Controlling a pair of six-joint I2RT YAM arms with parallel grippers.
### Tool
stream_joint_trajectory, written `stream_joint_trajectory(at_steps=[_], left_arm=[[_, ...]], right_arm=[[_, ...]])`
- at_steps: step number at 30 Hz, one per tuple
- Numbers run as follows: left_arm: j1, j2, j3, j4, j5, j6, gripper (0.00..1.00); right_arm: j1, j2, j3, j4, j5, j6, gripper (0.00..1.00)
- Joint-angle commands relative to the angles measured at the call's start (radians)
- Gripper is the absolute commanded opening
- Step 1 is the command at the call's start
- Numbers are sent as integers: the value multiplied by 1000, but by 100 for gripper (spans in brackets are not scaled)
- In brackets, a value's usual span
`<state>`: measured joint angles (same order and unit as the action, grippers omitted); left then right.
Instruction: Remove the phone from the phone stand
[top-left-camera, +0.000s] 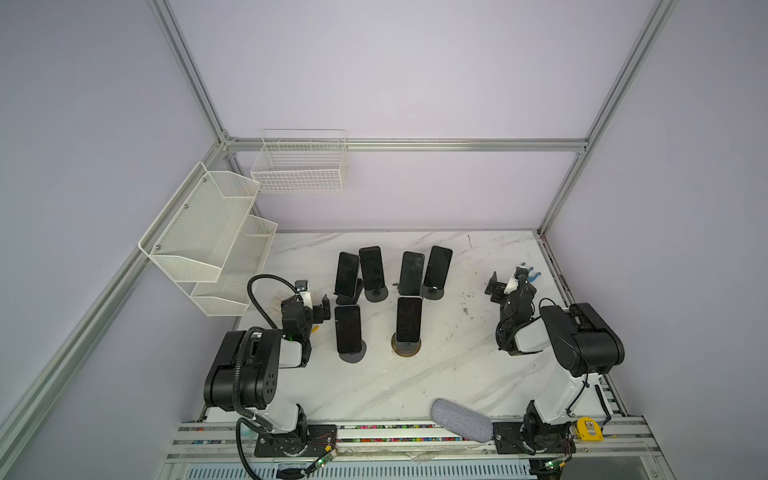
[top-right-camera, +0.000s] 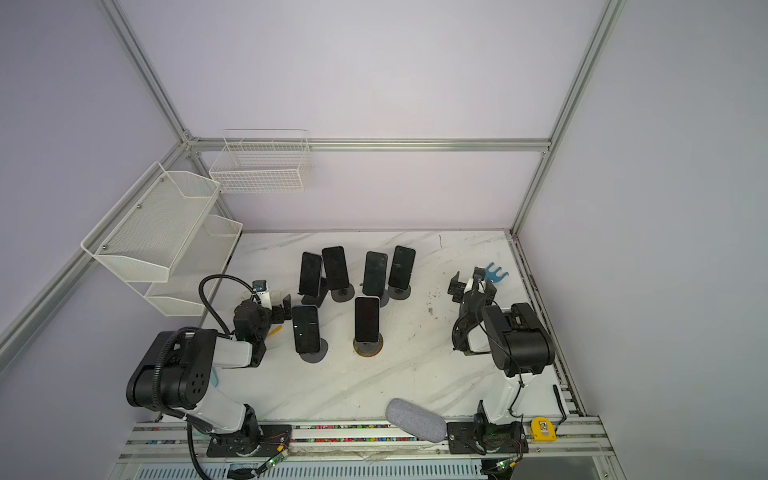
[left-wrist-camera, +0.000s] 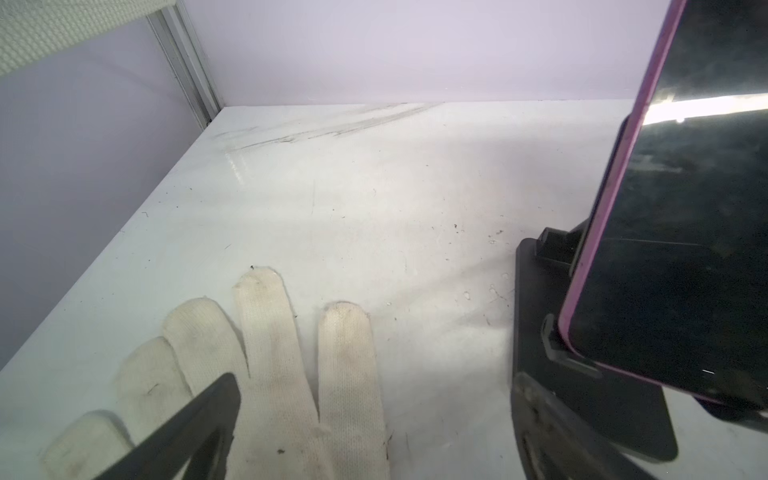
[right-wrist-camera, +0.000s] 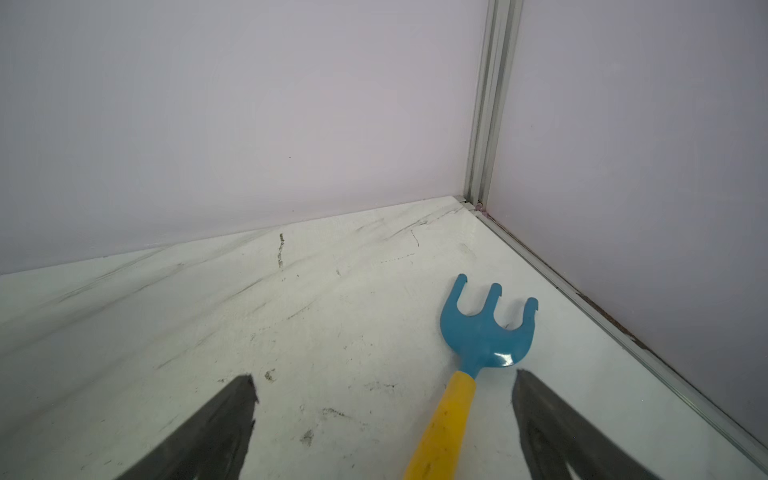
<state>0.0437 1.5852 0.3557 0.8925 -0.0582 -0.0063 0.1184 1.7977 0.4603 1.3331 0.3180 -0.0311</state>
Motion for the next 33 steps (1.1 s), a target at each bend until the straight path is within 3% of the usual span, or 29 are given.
stream_joint_trajectory(at_steps=[1, 27, 30, 33], left_arm=[[6, -20, 28, 36, 8, -1, 100], [7, -19, 28, 36, 11, -5, 100], [11, -19, 28, 37, 15, -4, 100], [13, -22, 25, 41, 25, -6, 100]], right_arm=[[4, -10, -6, 45, 4, 3, 97], [3, -14, -14, 54, 24, 10, 97], [3, -65, -12, -15, 64, 70, 97], [16, -159, -5, -101, 85, 26, 97]])
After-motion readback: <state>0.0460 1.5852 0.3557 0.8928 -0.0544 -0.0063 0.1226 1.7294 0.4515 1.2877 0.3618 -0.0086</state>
